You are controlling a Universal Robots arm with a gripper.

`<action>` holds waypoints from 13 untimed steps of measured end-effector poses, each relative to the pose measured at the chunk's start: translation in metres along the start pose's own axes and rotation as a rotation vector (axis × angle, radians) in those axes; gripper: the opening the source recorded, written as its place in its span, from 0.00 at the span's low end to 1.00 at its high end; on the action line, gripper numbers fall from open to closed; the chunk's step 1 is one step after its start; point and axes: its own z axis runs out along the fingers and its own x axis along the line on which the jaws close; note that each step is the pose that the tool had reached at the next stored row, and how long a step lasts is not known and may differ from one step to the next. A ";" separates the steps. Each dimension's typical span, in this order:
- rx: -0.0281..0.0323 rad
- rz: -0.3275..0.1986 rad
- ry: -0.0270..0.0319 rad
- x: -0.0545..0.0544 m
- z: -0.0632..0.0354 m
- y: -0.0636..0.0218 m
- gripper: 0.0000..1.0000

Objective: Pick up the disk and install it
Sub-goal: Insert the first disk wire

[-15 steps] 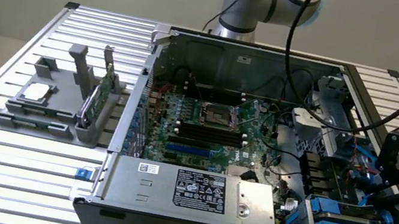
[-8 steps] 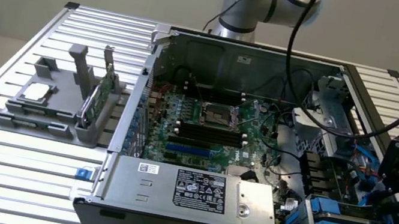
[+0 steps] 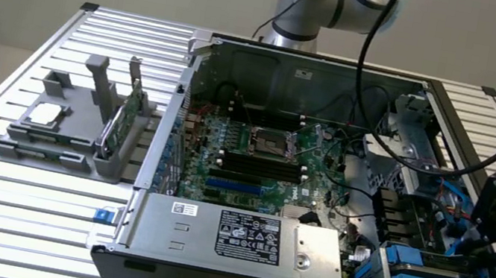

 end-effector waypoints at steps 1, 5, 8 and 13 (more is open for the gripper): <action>-0.0020 0.000 0.0027 0.000 0.0002 0.0000 0.27; -0.0079 0.000 0.0105 0.000 0.0015 0.0000 0.27; -0.0105 0.003 0.0130 -0.001 0.0037 0.0000 0.27; -0.0144 0.012 0.0153 -0.001 0.0045 0.0001 0.27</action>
